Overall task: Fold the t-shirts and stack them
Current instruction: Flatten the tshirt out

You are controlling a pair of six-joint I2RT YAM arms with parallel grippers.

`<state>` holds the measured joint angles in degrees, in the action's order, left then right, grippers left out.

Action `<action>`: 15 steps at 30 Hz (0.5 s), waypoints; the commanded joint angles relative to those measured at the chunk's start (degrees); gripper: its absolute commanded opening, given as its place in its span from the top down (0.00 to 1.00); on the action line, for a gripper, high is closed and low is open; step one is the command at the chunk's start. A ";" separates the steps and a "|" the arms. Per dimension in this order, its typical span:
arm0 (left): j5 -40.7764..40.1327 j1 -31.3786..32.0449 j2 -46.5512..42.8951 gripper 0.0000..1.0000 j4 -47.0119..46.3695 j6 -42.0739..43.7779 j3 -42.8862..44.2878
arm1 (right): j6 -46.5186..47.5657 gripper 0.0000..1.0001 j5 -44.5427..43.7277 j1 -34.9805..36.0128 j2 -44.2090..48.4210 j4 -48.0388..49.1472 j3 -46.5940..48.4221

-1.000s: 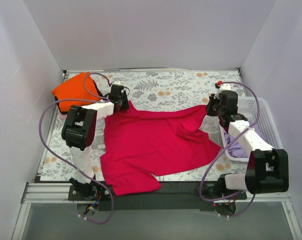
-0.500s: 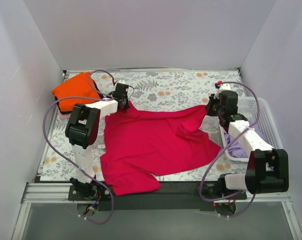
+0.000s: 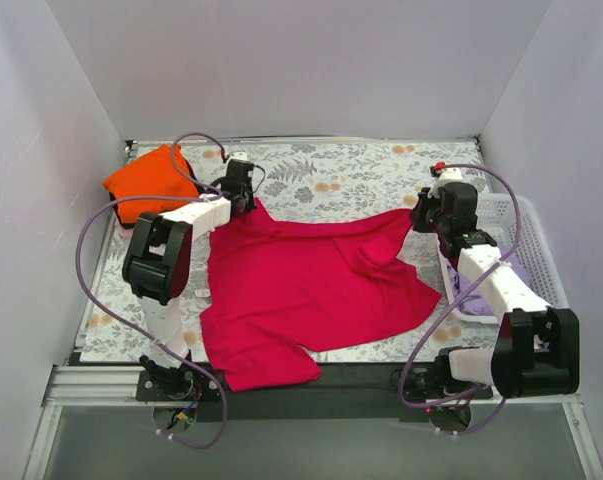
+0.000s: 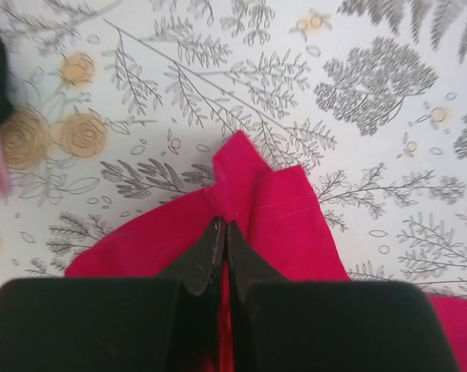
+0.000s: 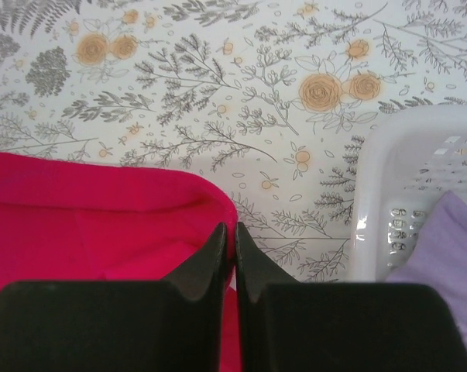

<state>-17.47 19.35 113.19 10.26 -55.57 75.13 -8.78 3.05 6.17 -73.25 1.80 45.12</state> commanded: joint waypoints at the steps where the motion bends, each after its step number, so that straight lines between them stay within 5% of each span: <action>1: -2.91 0.16 -7.18 1.00 -2.26 1.52 1.24 | 0.43 0.99 0.47 0.77 4.08 3.56 1.01; 15: -4.41 0.07 -21.86 1.00 -7.62 2.22 -5.26 | 1.13 0.99 0.99 1.38 6.80 2.15 6.90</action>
<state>-20.58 19.35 96.12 4.78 -54.15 70.83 -8.71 3.27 7.09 -68.62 2.22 48.05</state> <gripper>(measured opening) 0.015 0.022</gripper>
